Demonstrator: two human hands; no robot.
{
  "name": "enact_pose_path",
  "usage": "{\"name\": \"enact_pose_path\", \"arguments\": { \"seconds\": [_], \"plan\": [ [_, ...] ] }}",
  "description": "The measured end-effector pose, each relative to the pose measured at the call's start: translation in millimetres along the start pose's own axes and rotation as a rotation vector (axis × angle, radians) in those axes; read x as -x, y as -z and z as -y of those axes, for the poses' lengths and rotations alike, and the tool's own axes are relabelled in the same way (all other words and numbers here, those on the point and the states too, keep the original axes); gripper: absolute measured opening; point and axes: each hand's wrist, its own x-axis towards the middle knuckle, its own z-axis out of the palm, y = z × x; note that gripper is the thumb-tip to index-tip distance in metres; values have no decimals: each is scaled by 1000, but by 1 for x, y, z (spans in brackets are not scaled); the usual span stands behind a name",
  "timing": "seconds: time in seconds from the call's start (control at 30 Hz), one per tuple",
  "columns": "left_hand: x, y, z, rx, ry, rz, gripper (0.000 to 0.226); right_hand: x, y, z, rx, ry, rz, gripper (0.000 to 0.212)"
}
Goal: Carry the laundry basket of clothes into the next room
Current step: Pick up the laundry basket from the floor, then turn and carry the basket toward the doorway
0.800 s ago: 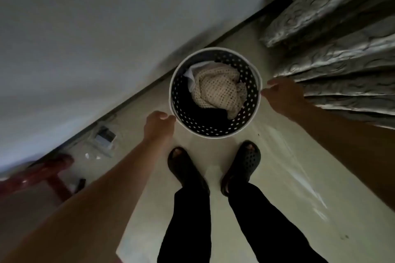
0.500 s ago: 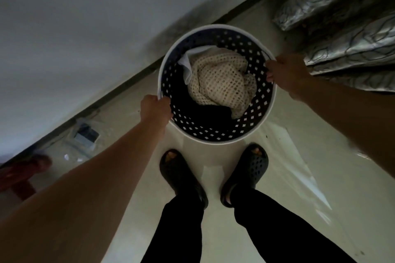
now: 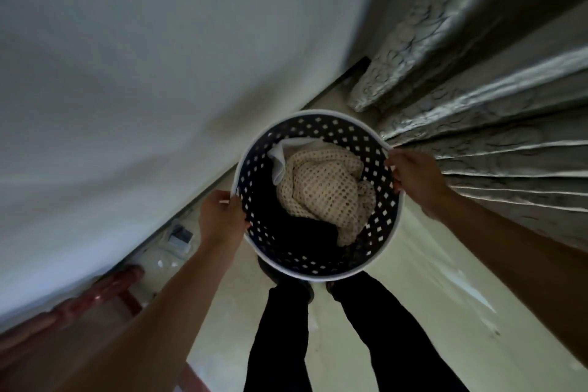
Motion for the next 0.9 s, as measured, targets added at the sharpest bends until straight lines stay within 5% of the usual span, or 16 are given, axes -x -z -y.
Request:
{"name": "enact_pose_path", "arguments": {
  "seconds": [0.43,0.9],
  "plan": [
    [208,132,-102,-101,-544,35,20,270,139,87,-25,211,-222,34],
    [331,171,-152,-87,-993,438,16,504,147,8,-515,175,-664,41]
  ]
}}
